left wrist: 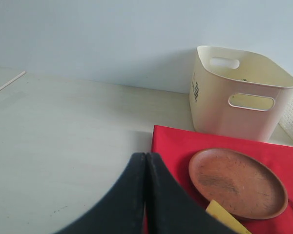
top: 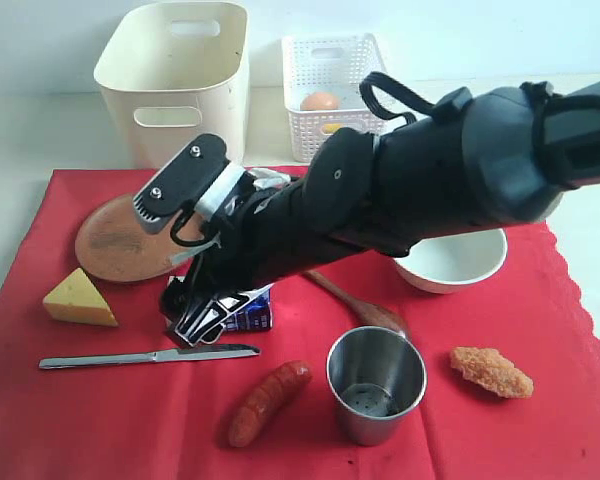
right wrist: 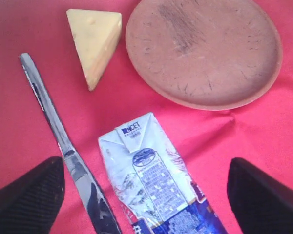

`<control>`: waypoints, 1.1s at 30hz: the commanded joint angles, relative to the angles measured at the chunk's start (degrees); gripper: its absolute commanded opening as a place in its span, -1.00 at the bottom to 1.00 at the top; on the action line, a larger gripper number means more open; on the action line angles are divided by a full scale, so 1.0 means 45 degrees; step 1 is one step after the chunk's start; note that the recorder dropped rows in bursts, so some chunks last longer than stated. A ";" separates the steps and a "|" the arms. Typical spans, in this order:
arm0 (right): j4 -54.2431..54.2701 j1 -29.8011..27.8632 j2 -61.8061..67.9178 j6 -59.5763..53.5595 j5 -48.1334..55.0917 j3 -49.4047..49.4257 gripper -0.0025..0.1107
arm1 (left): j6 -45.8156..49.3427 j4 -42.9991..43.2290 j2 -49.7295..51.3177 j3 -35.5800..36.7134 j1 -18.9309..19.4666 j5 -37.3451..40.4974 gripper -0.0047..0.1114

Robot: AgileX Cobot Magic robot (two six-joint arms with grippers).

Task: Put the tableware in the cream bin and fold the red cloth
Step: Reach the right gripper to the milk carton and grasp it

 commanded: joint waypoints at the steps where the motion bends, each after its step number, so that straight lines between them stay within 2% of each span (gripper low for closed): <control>1: -0.0102 0.0033 0.0385 -0.0080 -0.0635 -0.0074 0.60 | -0.0046 -0.0039 -0.0083 0.0000 0.0024 -0.0147 -0.89; 22: -0.0431 0.0033 0.1644 -0.1318 -0.1060 -0.0099 0.55 | -0.0046 -0.0039 -0.0083 0.0000 0.0024 0.0293 -0.89; 25: -0.0431 0.0033 0.1644 -0.1366 -0.1150 -0.0099 0.36 | -0.0046 -0.0039 -0.0083 0.0000 0.0024 0.0293 -0.89; 30: -0.0431 0.0033 0.1644 -0.1437 -0.1341 -0.0099 -0.21 | -0.0046 -0.0039 -0.0083 0.0000 0.0024 0.0293 -0.89; 33: -0.0431 0.0033 0.1598 -0.1437 -0.1341 -0.0099 -0.47 | -0.0046 -0.0039 -0.0083 0.0000 0.0024 0.0293 -0.89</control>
